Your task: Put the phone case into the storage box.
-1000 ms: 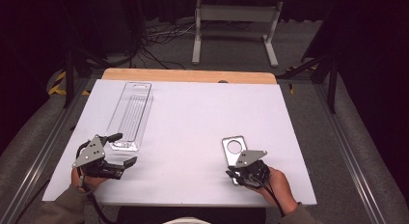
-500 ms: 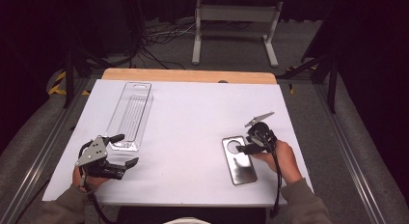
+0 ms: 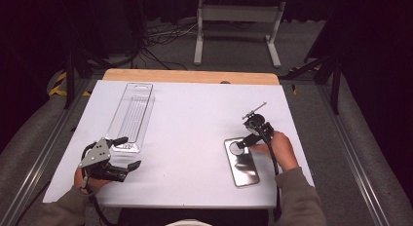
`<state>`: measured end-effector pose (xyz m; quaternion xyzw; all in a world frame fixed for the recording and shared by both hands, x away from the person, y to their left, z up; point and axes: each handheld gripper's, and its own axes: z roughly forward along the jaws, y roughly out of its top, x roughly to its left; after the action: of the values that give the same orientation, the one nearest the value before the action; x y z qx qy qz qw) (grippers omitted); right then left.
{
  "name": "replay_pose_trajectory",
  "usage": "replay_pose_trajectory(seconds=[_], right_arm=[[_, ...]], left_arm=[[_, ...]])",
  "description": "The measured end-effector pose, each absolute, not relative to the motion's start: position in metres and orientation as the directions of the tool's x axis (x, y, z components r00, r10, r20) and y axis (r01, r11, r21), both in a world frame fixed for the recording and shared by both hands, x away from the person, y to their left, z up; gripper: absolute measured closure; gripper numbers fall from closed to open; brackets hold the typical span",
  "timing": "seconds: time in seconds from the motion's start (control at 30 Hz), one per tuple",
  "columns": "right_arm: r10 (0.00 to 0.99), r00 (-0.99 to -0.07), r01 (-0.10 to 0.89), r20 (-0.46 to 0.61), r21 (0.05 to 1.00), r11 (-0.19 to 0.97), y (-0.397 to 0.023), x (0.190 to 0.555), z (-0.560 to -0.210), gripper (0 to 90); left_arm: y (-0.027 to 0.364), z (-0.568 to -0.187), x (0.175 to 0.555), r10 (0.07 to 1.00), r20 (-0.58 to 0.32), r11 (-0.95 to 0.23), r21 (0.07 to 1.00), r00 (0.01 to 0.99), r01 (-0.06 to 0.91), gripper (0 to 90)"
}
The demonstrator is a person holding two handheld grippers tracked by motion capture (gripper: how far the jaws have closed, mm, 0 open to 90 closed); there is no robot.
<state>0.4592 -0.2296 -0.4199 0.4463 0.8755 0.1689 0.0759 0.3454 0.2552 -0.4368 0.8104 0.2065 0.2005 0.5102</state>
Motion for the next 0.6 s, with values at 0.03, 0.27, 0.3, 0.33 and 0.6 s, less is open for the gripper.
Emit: replay_pose_trajectory(seconds=[0.03,0.27,0.3,0.33,0.6], right_arm=[[0.804,-0.595,0.747,0.005,0.372,0.551,-0.2299,0.4587,-0.4184,25.7],[0.796,-0.605,0.733,0.006,0.395,0.554,-0.233,0.4557,-0.4133,52.8],[0.795,-0.607,0.735,0.005,0.383,0.559,-0.2326,0.4561,-0.4146,54.6],[0.797,-0.604,0.739,0.004,0.377,0.558,-0.2325,0.4565,-0.4156,58.1],[0.794,-0.608,0.737,-0.005,0.367,0.567,-0.2292,0.4598,-0.4199,80.5]], left_arm=[[0.2552,-0.4373,0.3455,0.542,0.113,-0.39,0.912,0.833,0.13,9.9],[0.255,-0.4369,0.3457,0.541,0.12,-0.399,0.908,0.832,0.128,10.0],[0.2549,-0.437,0.3455,0.539,0.117,-0.399,0.907,0.834,0.131,9.9],[0.2547,-0.4374,0.3455,0.542,0.117,-0.395,0.909,0.832,0.13,9.9],[0.2544,-0.4378,0.3455,0.537,0.115,-0.399,0.908,0.836,0.131,10.0]])
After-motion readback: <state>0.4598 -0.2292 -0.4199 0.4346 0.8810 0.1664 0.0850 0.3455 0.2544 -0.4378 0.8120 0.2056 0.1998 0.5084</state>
